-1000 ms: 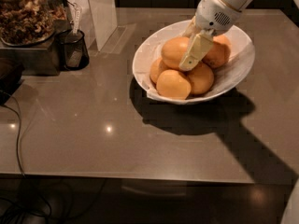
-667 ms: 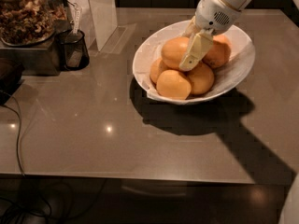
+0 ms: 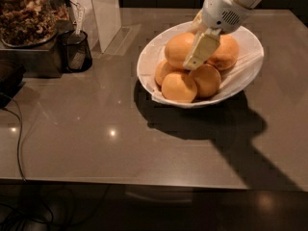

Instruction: Pick orange from white bowl

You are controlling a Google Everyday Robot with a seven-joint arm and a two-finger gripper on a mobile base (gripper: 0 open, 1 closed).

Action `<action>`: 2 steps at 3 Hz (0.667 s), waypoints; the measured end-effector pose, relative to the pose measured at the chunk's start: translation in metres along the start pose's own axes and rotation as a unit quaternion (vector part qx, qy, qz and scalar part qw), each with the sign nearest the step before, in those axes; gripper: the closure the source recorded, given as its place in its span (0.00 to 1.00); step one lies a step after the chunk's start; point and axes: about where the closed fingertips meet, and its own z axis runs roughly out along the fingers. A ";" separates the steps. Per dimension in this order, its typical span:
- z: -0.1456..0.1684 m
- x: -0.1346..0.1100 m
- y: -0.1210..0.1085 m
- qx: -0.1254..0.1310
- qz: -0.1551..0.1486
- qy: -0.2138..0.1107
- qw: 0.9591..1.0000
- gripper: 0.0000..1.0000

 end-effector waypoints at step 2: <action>-0.038 -0.007 0.018 0.043 -0.020 -0.050 0.998 1.00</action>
Offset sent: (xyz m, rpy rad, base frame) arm -0.0423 -0.0242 0.0528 0.1770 -0.1595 0.0091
